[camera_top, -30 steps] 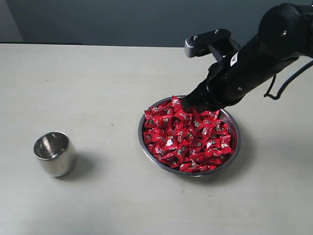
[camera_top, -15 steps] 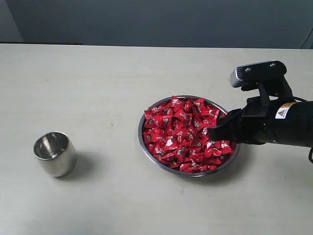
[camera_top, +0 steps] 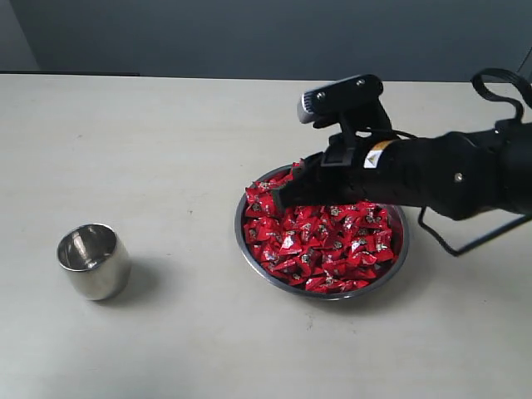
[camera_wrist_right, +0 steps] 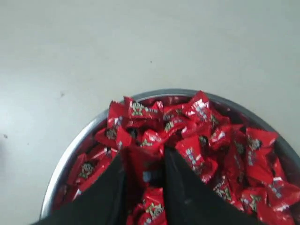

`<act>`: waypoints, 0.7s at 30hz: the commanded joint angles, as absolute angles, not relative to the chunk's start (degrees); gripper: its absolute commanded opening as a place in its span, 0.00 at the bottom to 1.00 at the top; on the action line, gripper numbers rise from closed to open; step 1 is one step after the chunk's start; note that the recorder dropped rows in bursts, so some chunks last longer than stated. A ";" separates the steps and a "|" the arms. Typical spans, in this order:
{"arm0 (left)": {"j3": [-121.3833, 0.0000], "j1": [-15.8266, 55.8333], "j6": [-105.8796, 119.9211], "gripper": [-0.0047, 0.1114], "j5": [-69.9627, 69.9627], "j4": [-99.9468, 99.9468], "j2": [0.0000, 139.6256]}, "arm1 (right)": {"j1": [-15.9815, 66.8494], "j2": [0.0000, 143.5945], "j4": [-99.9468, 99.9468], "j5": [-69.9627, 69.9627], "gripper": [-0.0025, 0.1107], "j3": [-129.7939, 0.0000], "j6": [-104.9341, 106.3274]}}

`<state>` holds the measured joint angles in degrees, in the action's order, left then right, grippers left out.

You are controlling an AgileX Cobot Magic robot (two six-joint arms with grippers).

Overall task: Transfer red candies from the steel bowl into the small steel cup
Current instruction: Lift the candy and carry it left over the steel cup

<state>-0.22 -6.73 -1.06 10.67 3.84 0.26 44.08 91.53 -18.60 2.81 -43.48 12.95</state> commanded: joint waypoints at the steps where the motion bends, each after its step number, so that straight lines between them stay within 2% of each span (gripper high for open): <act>1: 0.00 -6.77 -1.13 0.04 10.44 3.90 0.00 | 46.04 95.39 -17.04 1.85 0.19 -49.62 13.50; 13: 0.00 -6.77 -1.13 0.04 10.44 3.90 0.00 | 55.57 107.63 -16.75 -4.71 0.19 -67.49 13.50; 21: 0.00 -6.77 -1.13 0.04 10.44 3.90 0.00 | 60.79 112.94 -16.75 -8.36 0.19 -75.03 13.50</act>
